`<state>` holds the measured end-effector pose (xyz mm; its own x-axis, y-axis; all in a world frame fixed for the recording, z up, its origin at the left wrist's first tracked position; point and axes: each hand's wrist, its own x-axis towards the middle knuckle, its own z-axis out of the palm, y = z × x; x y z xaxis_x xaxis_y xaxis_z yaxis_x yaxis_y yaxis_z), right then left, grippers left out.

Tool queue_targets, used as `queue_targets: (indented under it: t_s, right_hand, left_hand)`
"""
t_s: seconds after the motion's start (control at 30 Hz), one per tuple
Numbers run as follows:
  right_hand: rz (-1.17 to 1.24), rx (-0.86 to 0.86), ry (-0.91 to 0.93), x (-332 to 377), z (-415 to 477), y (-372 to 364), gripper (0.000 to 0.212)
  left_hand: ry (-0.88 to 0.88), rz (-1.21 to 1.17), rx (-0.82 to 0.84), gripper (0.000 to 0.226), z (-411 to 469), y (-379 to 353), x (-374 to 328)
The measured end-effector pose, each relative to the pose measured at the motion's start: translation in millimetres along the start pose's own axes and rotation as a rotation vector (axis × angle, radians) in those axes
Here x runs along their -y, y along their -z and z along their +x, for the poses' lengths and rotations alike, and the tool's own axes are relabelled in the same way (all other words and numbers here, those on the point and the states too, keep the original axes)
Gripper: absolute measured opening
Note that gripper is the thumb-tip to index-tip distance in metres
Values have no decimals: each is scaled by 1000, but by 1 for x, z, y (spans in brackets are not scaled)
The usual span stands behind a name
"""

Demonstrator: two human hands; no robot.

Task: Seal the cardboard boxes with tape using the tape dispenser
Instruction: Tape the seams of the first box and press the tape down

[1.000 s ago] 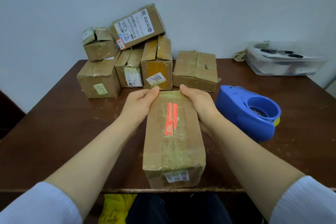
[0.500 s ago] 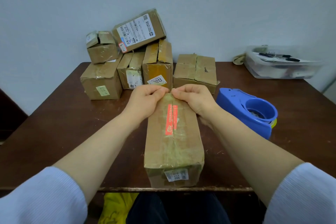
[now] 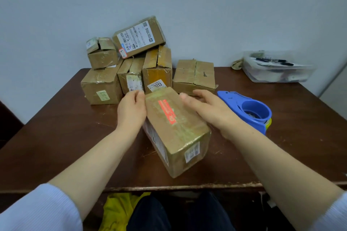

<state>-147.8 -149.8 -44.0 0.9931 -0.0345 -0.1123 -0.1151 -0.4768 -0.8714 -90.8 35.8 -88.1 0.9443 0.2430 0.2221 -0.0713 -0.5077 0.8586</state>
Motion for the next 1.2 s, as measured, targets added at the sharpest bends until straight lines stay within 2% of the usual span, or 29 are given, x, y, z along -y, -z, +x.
queue_targets:
  t_s: [0.07,0.13,0.2,0.27,0.4,0.47,0.53,0.6,0.67,0.73,0.8,0.87,0.93,0.97,1.07,1.13,1.2]
  right_hand:
    - [-287,124,-1,4,-23,3,122]
    - [-578,201,7,8,-35,0,137]
    - [-692,236,53,12,-37,-5,129]
    - [-678,274,110,18,-30,-6,109]
    - [-717,353,179,24,-7,5,88]
    - [-682,265,218,19,3,10,75]
    - [-573,129,239,11,11,11,63]
    - [-501,86,267,3,15,8,53]
    - [-384,144,272,-6,16,7,52]
    - [-271,133,263,-15,17,14,54]
    - [-219,-37,207,-24,18,29,52]
    - [-361,-268,103,-35,18,48,46]
    - [-621,-357,-36,-48,17,66,36]
    - [-723,-330,-113,-54,16,71,35]
    - [-890,-178,-297,-68,14,72,57]
    - [-945,-145,-309,-75,16,68,57]
    - [-954,-170,-272,-78,19,67,50]
  left_hand:
    - [-153,120,-9,38,1,9,-3]
    - [-345,196,100,38,-1,17,-10]
    - [-390,280,306,38,-3,21,-17]
    - [-369,431,407,42,-4,26,-18]
    - [-337,771,198,45,-15,43,-22]
    - [-259,998,142,49,-21,47,-29]
    - [-174,1151,166,60,-22,47,-38]
    - [-260,1130,237,83,-20,47,-45]
    - [-456,1003,425,100,-17,41,-49]
    - [-555,989,616,96,-15,31,-47]
    - [-530,1046,672,85,-13,20,-40]
    - [-484,1076,624,77,-16,9,-38]
    - [-454,1107,571,76,-20,-1,-43]
    - [-448,1108,550,78,-20,-5,-48]
    - [-563,1072,552,82,-15,-14,-53]
    - [-624,1015,623,75,-11,-17,-54]
    - [-601,971,658,72,-9,-21,-53]
